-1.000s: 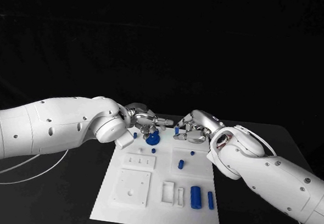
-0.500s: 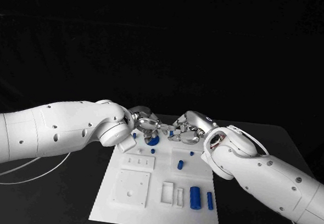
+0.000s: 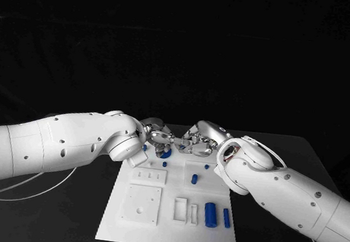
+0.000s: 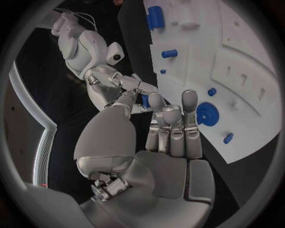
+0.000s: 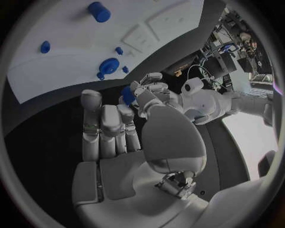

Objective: Assemble the parts on the task board

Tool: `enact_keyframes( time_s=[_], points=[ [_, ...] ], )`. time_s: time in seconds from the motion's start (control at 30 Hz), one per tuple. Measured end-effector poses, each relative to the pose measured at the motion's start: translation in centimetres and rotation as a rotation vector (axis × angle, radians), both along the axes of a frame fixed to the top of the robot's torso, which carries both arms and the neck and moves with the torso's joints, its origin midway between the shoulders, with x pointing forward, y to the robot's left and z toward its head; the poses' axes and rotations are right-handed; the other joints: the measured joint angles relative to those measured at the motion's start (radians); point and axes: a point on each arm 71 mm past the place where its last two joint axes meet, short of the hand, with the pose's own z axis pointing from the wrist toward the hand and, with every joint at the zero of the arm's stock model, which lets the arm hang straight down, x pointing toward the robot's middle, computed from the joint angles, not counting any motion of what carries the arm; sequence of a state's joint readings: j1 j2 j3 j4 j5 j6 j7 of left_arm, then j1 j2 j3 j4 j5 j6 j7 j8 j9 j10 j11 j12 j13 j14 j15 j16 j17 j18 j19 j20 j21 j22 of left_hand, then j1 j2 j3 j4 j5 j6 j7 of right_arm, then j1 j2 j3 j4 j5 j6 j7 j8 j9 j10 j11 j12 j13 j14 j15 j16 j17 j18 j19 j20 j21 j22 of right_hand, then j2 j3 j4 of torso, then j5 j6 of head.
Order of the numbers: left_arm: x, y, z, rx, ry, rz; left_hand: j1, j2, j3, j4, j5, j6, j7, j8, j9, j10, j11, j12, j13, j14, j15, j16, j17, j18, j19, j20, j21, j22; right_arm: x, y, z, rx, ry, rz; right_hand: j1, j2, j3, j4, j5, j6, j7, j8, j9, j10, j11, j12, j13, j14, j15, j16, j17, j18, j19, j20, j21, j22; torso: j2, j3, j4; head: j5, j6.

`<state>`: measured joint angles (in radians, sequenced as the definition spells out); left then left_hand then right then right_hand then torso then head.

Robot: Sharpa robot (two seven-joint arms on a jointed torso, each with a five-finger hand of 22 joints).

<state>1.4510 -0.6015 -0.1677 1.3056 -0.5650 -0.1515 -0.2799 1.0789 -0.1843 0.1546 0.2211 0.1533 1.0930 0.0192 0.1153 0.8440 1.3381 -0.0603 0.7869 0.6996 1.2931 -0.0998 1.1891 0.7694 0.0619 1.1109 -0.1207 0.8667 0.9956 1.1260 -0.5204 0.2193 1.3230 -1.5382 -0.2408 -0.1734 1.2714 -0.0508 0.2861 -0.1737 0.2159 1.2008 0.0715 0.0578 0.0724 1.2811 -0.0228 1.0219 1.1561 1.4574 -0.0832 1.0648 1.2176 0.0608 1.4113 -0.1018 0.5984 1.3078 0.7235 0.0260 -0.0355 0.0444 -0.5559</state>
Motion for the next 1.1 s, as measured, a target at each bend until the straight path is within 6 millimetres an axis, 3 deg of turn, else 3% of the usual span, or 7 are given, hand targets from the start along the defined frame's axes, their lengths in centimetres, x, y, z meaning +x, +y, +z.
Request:
enact_keyframes(
  time_s=[0.27,0.37,0.53,0.63,0.9,1.1],
  points=[
    [0.00,-0.07,-0.14,0.009,0.003,0.001,0.009,0.011,0.007,-0.032,0.028,0.000,0.000,0.000,-0.004,0.000,0.000,0.000,0.000,0.000,0.000,0.000,0.000,0.000,0.003,0.000,-0.025,0.033,0.00,0.22,-0.18,-0.008,0.006,-0.001,-0.001,-0.001,0.000,0.000,0.000,-0.001,0.001,-0.001,0.001,0.000,0.000,0.000,0.000,0.000,0.000,0.000,0.000,0.000,0.000,0.000,0.000,0.000,0.001,0.0005,0.0030,-0.002,-0.003],
    [0.00,-0.10,-0.19,0.010,0.004,0.002,0.014,0.063,0.006,-0.068,0.028,0.000,0.000,0.000,-0.005,0.000,0.000,0.000,0.000,0.000,0.000,0.000,0.000,0.000,0.011,-0.001,-0.041,0.049,-0.02,0.29,-0.24,-0.011,0.008,0.000,-0.001,-0.001,0.000,0.000,0.000,-0.003,0.000,0.002,0.001,0.000,0.000,0.000,0.000,0.000,0.000,0.000,0.000,0.000,0.000,0.000,0.000,0.000,0.001,0.0004,0.0035,-0.003,-0.004],
    [0.01,-0.11,-0.25,0.007,0.008,0.007,0.031,0.175,-0.028,-0.191,0.044,0.000,0.000,0.000,-0.011,0.000,0.000,0.000,0.000,-0.003,-0.003,0.000,0.003,0.000,0.019,-0.004,-0.056,0.071,-0.02,0.31,-0.27,-0.014,0.009,-0.002,-0.002,-0.003,0.001,0.001,0.000,-0.004,0.000,0.002,0.001,-0.002,0.002,0.000,0.000,0.000,0.000,0.000,0.000,0.000,0.001,-0.001,-0.001,0.000,0.001,0.0002,0.0035,-0.003,-0.005],
    [0.03,-0.10,-0.27,0.003,0.011,0.010,0.038,0.197,-0.036,-0.225,0.051,0.000,0.000,0.000,-0.017,0.000,0.000,0.000,0.000,-0.003,-0.003,0.006,0.005,0.000,0.020,-0.003,-0.061,0.082,-0.03,0.34,-0.29,-0.016,0.010,-0.002,-0.002,-0.003,0.006,0.006,0.000,-0.004,0.001,0.002,0.001,-0.002,0.002,0.000,0.000,0.000,0.000,0.000,0.001,0.000,0.004,-0.004,-0.004,0.000,0.001,0.0001,0.0041,-0.003,-0.005],
    [0.12,-0.17,-0.34,0.001,0.020,0.015,0.038,0.202,-0.051,-0.233,0.044,0.004,-0.003,0.000,-0.023,0.001,0.001,0.000,0.001,0.000,-0.007,0.007,0.012,0.000,0.028,-0.003,-0.071,0.100,-0.06,0.39,-0.31,-0.021,0.010,-0.004,0.000,-0.005,0.006,0.006,0.000,-0.005,0.001,0.002,0.000,-0.002,0.002,0.000,0.000,0.000,0.000,0.000,0.002,0.000,0.004,-0.004,-0.004,0.000,0.001,-0.0003,0.0057,-0.005,-0.005],
    [0.20,-0.30,-0.46,0.003,0.027,0.019,0.012,0.175,-0.053,-0.202,0.029,0.004,-0.003,0.001,-0.024,0.002,0.002,0.000,0.002,0.000,-0.007,0.007,0.014,0.000,0.032,-0.006,-0.084,0.116,-0.07,0.39,-0.36,-0.026,0.012,-0.007,0.000,-0.005,0.006,0.006,0.000,-0.005,0.002,0.001,0.000,-0.002,0.002,0.000,0.000,0.000,0.000,0.000,0.003,0.000,0.004,-0.004,-0.004,0.000,0.002,-0.0005,0.0058,-0.007,-0.007]
  ],
)
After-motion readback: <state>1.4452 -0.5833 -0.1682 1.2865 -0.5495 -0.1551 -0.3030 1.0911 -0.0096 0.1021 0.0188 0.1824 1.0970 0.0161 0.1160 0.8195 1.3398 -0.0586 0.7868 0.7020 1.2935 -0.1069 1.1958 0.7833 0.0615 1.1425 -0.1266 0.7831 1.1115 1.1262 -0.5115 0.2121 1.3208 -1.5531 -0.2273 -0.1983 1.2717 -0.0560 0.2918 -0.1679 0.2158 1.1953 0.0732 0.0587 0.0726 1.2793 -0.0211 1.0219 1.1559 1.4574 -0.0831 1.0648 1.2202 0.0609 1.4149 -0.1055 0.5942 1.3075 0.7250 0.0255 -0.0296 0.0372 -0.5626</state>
